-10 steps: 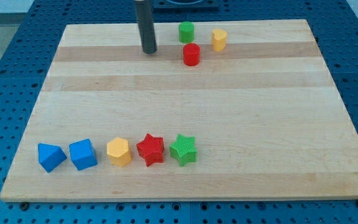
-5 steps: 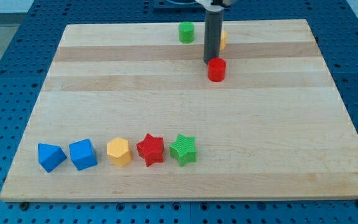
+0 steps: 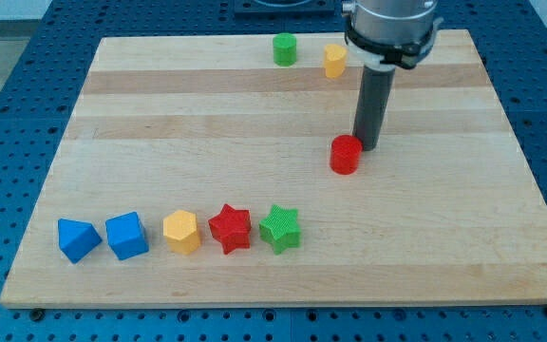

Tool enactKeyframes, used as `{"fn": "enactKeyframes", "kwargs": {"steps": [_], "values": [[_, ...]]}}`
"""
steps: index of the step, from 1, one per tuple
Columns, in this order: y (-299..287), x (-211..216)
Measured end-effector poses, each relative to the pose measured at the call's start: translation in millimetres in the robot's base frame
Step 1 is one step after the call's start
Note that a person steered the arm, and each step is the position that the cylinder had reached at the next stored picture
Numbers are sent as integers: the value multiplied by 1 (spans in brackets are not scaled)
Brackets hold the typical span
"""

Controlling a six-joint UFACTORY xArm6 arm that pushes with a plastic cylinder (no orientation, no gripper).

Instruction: Push the red circle horizontally to the green star

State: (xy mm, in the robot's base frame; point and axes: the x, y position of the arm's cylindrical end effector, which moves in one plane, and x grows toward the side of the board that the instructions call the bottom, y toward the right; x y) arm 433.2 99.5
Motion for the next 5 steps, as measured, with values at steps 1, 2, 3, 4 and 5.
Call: {"fn": "enactKeyframes", "kwargs": {"steps": [1, 2, 3, 4, 5], "values": [[0, 21], [-4, 13], [-24, -7], [-38, -14], [-41, -14]]}}
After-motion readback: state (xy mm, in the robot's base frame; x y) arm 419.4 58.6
